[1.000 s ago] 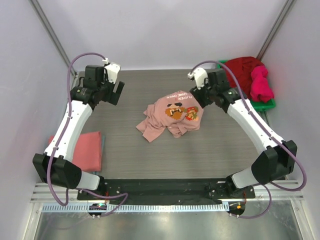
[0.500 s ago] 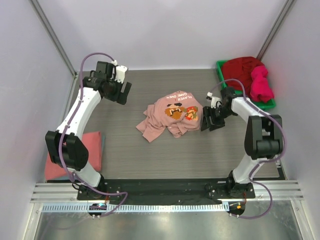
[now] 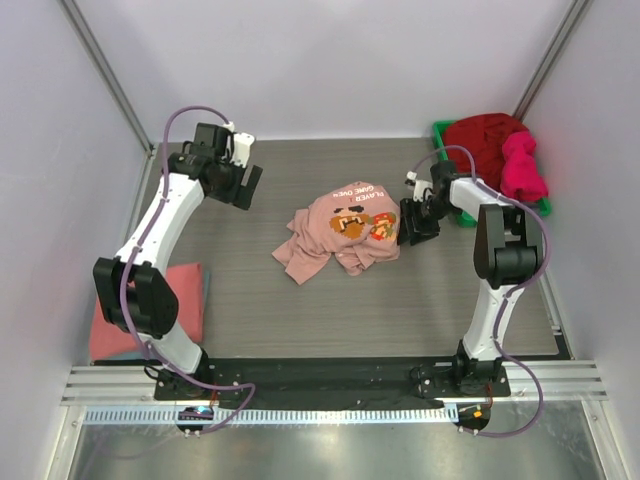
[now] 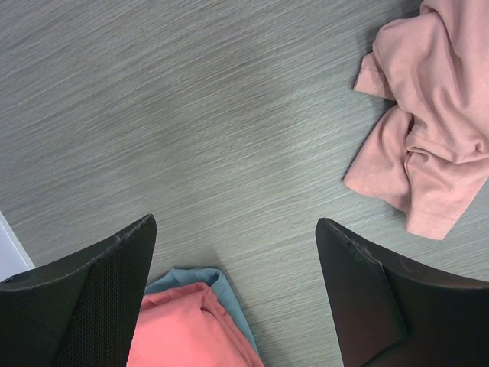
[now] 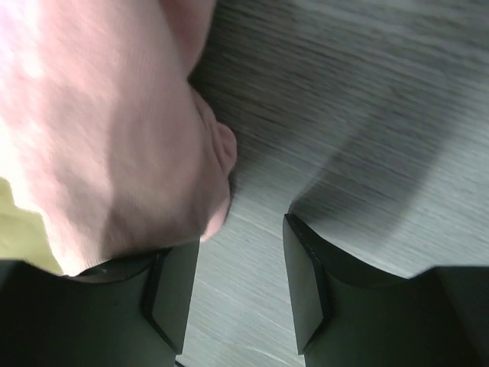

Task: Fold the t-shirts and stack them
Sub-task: Move the tshirt to the center of the board

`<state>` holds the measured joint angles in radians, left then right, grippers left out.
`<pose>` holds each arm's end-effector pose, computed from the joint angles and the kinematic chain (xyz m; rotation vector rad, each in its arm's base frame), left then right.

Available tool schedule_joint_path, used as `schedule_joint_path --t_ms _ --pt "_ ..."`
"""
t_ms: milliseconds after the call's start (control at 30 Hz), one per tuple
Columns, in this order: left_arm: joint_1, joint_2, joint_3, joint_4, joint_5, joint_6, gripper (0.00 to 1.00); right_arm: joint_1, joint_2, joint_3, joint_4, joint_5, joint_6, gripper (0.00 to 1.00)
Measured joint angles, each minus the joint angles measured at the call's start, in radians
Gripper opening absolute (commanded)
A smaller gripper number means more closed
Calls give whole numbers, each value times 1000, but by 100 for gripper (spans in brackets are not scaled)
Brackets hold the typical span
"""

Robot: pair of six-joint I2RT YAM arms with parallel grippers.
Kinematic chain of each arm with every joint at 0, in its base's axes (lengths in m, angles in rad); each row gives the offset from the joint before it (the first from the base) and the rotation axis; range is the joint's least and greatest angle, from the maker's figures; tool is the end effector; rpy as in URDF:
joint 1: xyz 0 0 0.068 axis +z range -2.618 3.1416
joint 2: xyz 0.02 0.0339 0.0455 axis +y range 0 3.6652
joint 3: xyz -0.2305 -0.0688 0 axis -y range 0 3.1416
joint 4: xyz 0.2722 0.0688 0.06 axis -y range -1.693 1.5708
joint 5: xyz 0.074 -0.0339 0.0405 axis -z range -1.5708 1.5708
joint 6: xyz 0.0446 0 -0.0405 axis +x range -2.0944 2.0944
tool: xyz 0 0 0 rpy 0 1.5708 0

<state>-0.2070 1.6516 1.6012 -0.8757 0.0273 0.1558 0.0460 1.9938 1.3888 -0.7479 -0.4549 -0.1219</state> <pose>0.3763 -0.0803 0.2947 0.4617 2.4542 -0.0554 0.3960 0.0378 0.1068 -0.3097 2.8231 0.6449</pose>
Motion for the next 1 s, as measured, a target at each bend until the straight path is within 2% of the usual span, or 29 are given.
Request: schedule_joint_path --t_ms 300,400,433,633,767,867,1000 --pt "0 18 -1 2 -9 0 86 95 10 12 -21 23 -21 49" --pt "0 18 -1 2 -9 0 86 125 13 8 -23 27 -34 23" --pt "0 18 -1 3 -9 0 86 134 19 8 -29 28 -39 2" --pt "0 18 -1 3 -12 0 86 165 23 33 -57 109 -65 2" --pt "0 18 -1 8 -35 0 86 196 2 145 -103 240 -166 2" --pt "3 18 2 14 -51 0 86 241 -79 263 -93 342 -303 1" --pt "16 17 29 21 -46 -18 86 370 -270 341 -31 461 -502 1"
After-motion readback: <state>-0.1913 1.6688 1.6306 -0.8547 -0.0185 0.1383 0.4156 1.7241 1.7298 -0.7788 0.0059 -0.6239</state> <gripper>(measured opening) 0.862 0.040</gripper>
